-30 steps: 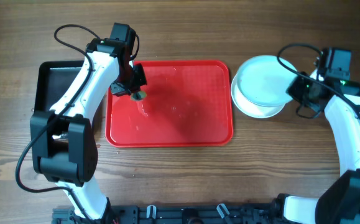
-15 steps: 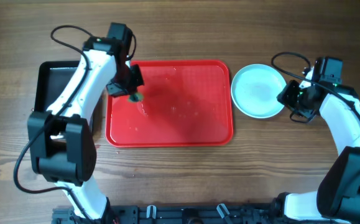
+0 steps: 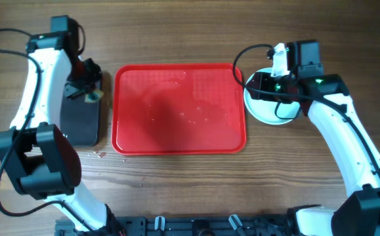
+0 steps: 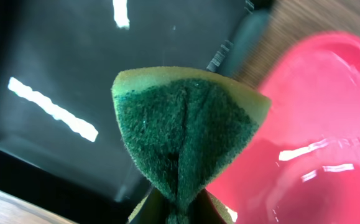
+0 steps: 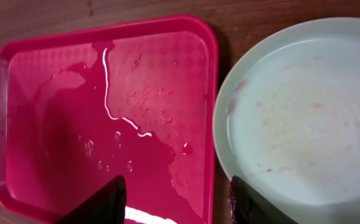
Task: Clean dirty plates on tray and stack at the side
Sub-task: 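Put the sponge into the black tray with the left gripper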
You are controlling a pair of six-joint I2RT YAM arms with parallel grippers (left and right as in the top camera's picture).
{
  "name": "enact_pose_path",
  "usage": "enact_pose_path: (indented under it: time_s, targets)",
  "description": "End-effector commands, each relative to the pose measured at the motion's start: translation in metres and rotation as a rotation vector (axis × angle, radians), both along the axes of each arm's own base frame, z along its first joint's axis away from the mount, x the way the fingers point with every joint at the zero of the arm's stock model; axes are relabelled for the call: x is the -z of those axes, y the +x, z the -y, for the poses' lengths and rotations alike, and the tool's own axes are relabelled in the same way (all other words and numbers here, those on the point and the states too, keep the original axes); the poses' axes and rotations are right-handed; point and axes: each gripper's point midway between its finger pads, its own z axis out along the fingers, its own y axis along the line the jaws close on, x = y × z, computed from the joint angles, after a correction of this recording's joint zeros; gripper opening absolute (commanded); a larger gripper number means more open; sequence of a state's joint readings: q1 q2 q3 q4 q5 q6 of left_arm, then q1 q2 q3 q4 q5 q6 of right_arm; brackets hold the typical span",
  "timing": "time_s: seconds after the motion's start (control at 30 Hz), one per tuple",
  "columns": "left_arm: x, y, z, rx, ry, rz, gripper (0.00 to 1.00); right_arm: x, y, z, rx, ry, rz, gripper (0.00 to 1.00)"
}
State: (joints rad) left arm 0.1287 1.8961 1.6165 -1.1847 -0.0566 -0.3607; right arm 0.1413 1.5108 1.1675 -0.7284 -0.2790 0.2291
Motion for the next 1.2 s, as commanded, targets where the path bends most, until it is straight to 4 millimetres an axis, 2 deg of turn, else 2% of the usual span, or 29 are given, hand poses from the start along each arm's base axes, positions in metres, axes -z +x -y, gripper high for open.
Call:
enact_pose_path:
  time_s: [0.0,0.13,0.27,0.37,0.4,0.43,0.47,0.53,0.57,0.67,0.73,0.8,0.9,0.97,1.07,1.1,1.17]
  targets:
    - [0.003,0.001,-0.031,-0.063,0.032,-0.001,0.04,0.010,0.002,-0.008,-0.025,-0.027,-0.018,0.54]
    - [0.029,-0.005,-0.052,-0.120,0.025,-0.037,0.04,0.015,0.001,-0.008,-0.013,-0.024,-0.039,0.55]
    - [0.048,-0.009,-0.061,-0.143,0.021,-0.054,0.06,0.015,0.001,-0.008,-0.013,-0.024,-0.040,0.54]
    - [0.059,-0.010,-0.062,-0.147,0.023,-0.048,0.15,0.016,0.001,-0.008,-0.014,-0.024,-0.041,0.54]
    - [0.061,-0.010,-0.062,-0.147,0.023,-0.044,0.22,0.016,0.001,-0.008,-0.015,-0.025,-0.042,0.54]
    - [0.063,-0.009,-0.062,-0.147,0.024,-0.040,0.33,0.016,0.000,-0.008,-0.016,-0.026,-0.045,0.54]
    - [0.063,-0.009,-0.062,-0.147,0.024,-0.040,0.48,0.016,-0.001,-0.008,-0.016,-0.027,-0.048,0.54]
    - [0.063,-0.009,-0.062,-0.147,0.024,-0.040,0.89,0.017,-0.002,-0.008,-0.016,-0.028,-0.054,0.54]
    - [0.063,-0.009,-0.062,-0.147,0.024,-0.040,1.00,0.017,-0.002,-0.008,-0.016,-0.028,-0.056,0.54]
    - [0.061,-0.010,-0.062,-0.147,0.023,-0.041,1.00,0.017,-0.002,-0.008,-0.017,-0.028,-0.056,0.54]
    - [0.053,-0.012,-0.058,-0.145,0.006,-0.048,1.00,0.017,-0.002,-0.008,-0.028,-0.033,-0.050,0.55]
    - [0.034,-0.012,-0.049,-0.140,-0.041,-0.029,1.00,0.015,-0.001,-0.008,-0.039,-0.037,-0.039,0.54]
    - [-0.007,-0.010,-0.036,-0.117,-0.098,0.053,1.00,0.002,0.001,-0.008,-0.037,-0.032,-0.004,0.56]
    - [-0.040,-0.012,-0.023,-0.092,-0.121,0.137,1.00,-0.017,0.004,-0.006,-0.030,-0.034,0.050,0.56]
    - [-0.078,-0.020,0.002,-0.030,-0.123,0.220,1.00,-0.054,0.001,0.010,0.018,-0.090,0.137,0.59]
    - [-0.085,-0.022,0.010,-0.011,-0.123,0.232,1.00,-0.065,-0.002,0.016,0.037,-0.113,0.159,0.60]
    - [-0.099,-0.026,0.031,0.047,-0.125,0.264,1.00,-0.107,-0.016,0.034,0.094,-0.173,0.246,0.62]
